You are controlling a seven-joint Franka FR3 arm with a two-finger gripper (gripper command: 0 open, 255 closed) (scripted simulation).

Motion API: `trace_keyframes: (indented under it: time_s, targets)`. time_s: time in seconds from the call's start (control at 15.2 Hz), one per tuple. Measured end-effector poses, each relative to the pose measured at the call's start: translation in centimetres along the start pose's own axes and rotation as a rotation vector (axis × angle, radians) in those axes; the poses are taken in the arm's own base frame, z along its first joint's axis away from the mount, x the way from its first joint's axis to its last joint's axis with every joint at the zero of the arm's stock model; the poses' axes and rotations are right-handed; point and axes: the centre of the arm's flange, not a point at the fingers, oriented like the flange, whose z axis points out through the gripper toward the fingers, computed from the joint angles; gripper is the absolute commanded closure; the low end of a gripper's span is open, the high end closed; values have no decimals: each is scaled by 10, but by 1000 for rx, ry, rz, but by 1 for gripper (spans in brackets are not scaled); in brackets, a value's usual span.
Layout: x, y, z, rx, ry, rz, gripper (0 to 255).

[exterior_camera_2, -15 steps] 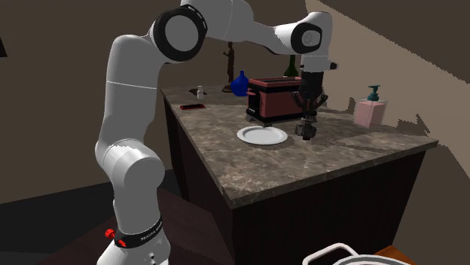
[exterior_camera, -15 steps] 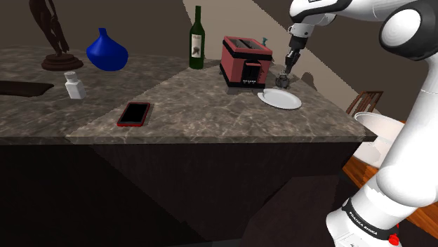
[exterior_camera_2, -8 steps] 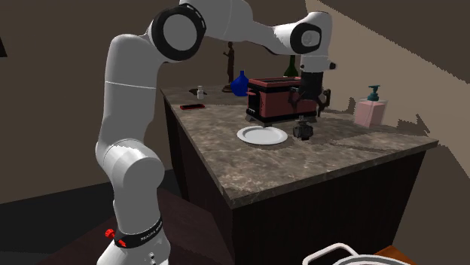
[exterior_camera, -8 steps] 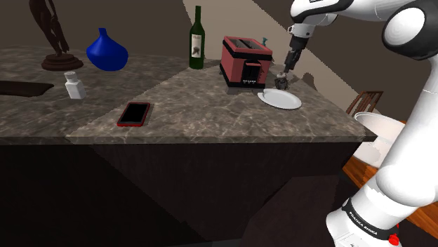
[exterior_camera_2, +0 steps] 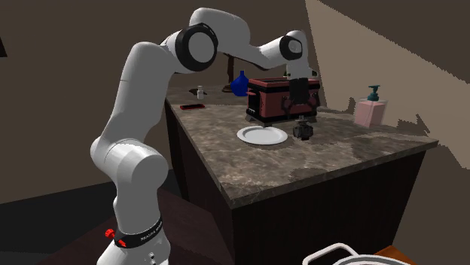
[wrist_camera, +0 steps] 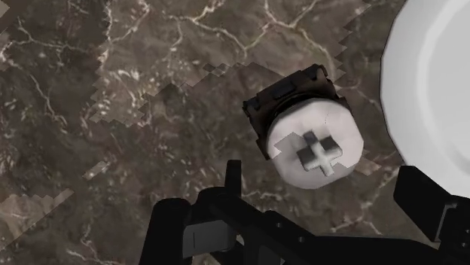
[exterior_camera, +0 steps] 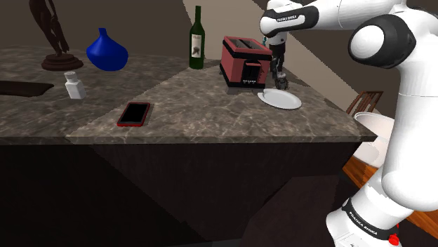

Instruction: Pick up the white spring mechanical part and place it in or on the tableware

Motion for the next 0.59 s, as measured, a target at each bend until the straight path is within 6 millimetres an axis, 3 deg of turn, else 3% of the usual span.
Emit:
trace_keyframes:
  time_s: [0.33,0.59]
  targets:
    - [1,0,26,-5,-6,-1,0]
    - [2,0,29,-5,-6,-1,0]
